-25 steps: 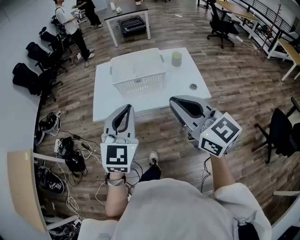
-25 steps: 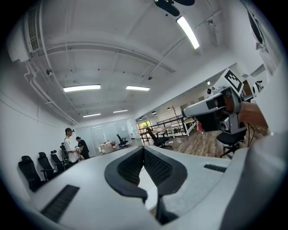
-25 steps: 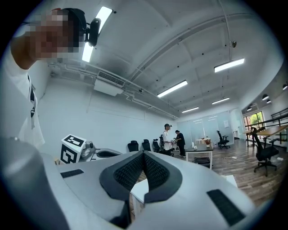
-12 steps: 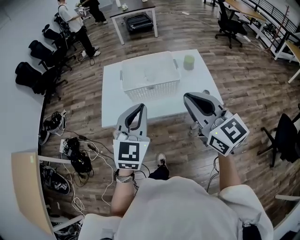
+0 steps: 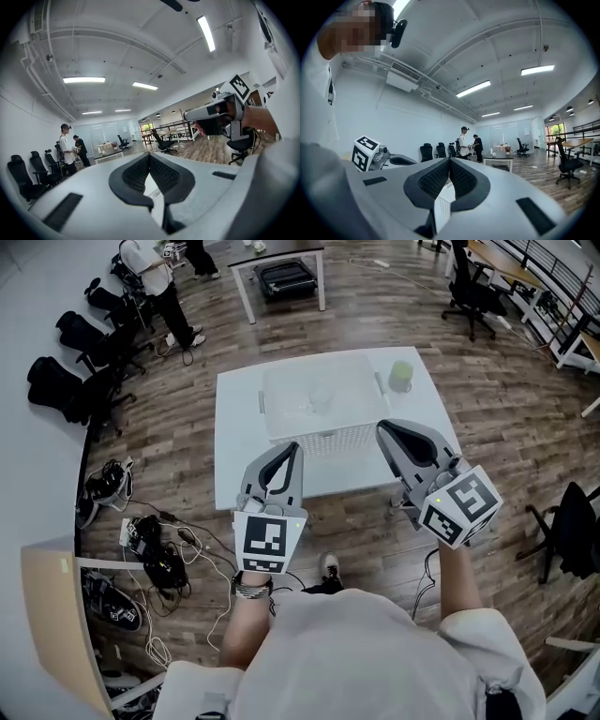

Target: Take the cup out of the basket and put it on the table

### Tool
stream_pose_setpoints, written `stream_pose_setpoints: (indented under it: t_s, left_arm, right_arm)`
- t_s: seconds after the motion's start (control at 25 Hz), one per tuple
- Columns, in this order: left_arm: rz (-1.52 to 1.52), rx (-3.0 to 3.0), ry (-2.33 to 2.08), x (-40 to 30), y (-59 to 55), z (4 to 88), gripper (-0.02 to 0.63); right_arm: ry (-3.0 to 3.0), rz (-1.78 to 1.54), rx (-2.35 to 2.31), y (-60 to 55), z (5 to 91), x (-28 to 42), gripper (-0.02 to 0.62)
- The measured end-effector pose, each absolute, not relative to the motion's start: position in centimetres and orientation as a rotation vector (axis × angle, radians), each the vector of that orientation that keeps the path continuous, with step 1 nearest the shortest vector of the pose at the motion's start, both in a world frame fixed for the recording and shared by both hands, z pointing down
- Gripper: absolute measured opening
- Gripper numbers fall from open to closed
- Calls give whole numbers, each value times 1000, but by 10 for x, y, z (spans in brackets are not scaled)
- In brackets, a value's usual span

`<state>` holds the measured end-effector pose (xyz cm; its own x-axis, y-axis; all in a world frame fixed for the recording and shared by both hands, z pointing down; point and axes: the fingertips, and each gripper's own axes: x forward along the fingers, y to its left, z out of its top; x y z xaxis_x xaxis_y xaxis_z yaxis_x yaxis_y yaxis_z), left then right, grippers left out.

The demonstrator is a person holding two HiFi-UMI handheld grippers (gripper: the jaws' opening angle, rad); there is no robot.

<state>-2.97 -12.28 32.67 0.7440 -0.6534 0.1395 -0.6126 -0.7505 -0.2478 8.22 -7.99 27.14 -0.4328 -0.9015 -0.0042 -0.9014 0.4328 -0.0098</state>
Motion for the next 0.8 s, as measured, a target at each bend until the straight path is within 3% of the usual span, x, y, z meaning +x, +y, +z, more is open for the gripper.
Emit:
stream_pose_setpoints:
  t_s: [0.8]
  left_arm:
    - [-342,-2802,981,-44,-198,337,0]
  right_arm:
    - [2745,-62,-1742,-156,296,62,18]
